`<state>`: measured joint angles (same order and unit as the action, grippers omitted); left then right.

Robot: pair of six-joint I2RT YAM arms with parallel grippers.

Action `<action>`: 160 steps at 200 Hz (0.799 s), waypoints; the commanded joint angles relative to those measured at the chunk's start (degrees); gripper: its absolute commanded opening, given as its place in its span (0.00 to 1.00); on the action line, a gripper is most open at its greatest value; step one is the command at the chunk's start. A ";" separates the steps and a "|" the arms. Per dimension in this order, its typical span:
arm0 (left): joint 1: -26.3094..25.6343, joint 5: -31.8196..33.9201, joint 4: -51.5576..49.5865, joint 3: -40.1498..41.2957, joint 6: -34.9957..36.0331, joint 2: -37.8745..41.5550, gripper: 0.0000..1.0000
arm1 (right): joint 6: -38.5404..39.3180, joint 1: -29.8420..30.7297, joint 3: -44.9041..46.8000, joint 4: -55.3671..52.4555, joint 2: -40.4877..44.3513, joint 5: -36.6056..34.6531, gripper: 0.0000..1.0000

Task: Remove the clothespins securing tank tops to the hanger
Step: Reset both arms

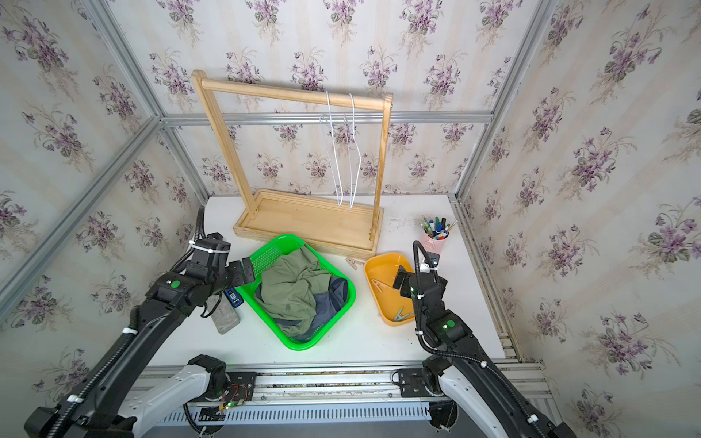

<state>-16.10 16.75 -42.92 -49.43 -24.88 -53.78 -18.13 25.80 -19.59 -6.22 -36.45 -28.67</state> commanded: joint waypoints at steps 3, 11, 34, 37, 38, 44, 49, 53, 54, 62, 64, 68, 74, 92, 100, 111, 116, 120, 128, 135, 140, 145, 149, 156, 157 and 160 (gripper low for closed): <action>0.02 14.40 20.02 11.51 7.44 3.83 0.99 | 11.95 -1.78 8.25 18.01 1.35 -4.31 1.00; 0.14 19.26 24.24 15.43 8.06 4.79 0.99 | 12.71 -2.46 11.72 21.80 1.38 -5.06 1.00; 3.00 17.50 42.46 27.52 10.99 5.68 0.99 | 14.12 -4.31 18.66 34.36 1.45 -3.13 1.00; 3.68 14.50 45.87 29.45 12.36 5.63 0.99 | 14.01 -4.68 18.34 33.82 1.16 -2.79 1.00; 3.91 13.55 47.34 29.99 12.78 5.58 0.99 | 14.09 -4.78 18.39 33.95 0.92 -2.79 1.00; 4.72 9.36 54.60 33.54 13.95 4.98 0.99 | 15.01 -5.78 19.27 37.90 -0.34 -3.29 0.99; 5.12 7.18 60.32 36.20 14.47 4.05 0.99 | 15.08 -6.64 19.09 38.99 -1.42 -3.01 1.00; 5.32 6.36 64.91 37.95 15.00 2.85 0.99 | 15.49 -7.66 19.34 40.87 -2.44 -2.21 1.00; 5.39 6.32 66.44 38.29 15.02 2.48 0.99 | 15.67 -8.03 19.47 41.43 -2.82 -1.76 1.00; 6.09 5.35 71.82 38.93 14.73 0.63 0.99 | 15.90 -10.84 19.19 44.19 -5.23 1.90 1.00; 6.26 4.94 72.51 38.90 14.98 0.13 0.99 | 15.82 -11.56 19.12 44.85 -5.88 2.81 1.00; 6.48 4.43 74.96 38.88 16.26 -1.35 0.99 | 15.64 -13.19 19.04 46.67 -7.52 4.82 1.00; 6.59 4.34 78.67 38.68 17.75 -4.04 0.99 | 15.09 -15.63 18.83 49.28 -10.08 7.05 1.00; 7.30 0.97 85.10 35.50 21.83 -12.87 0.99 | 13.49 -20.74 17.80 57.83 -18.26 10.83 1.00; 7.39 -0.24 83.75 33.06 22.98 -15.54 0.99 | 13.43 -21.83 16.53 60.14 -22.01 12.27 1.00; 7.40 -2.00 82.36 30.82 24.26 -16.58 0.99 | 14.47 -22.20 14.62 62.20 -26.43 15.41 0.99; 7.33 -3.19 80.92 30.11 25.52 -15.40 0.99 | 15.11 -22.20 13.76 62.76 -28.10 17.24 0.99; 7.31 -3.73 78.38 29.34 25.43 -13.66 0.99 | 15.56 -22.20 13.22 63.13 -29.22 18.31 0.99; 7.31 -3.43 72.92 27.61 23.70 -9.80 0.99 | 15.97 -22.20 12.37 63.79 -30.96 20.11 0.99; 7.31 -3.97 70.06 26.19 23.65 -7.42 0.99 | 15.94 -22.20 11.77 64.39 -32.22 20.59 0.98; 7.31 -4.37 66.83 24.87 24.41 -5.86 0.99 | 15.86 -22.20 11.32 64.58 -32.93 20.64 0.98; 7.31 -4.35 63.90 23.44 24.92 -4.45 0.99 | 15.80 -22.20 11.00 64.57 -33.42 20.48 0.98; 7.31 -4.09 61.71 22.62 25.36 -3.45 0.99 | 15.76 -22.20 10.83 64.73 -33.79 20.27 0.98; 7.31 -2.67 57.88 21.24 25.80 -1.66 0.99 | 15.67 -22.20 10.70 64.84 -34.02 20.04 0.98; 7.31 -2.46 57.34 21.05 25.87 -1.50 0.99 | 15.67 -22.20 10.71 64.88 -34.03 20.05 0.98; 7.31 -1.33 55.76 20.68 25.92 -0.72 0.99 | 15.60 -22.25 10.76 64.92 -34.04 20.01 0.98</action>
<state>-8.93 14.63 25.91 -25.21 -1.93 -58.92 -3.49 3.66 -8.14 53.71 -69.38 -11.31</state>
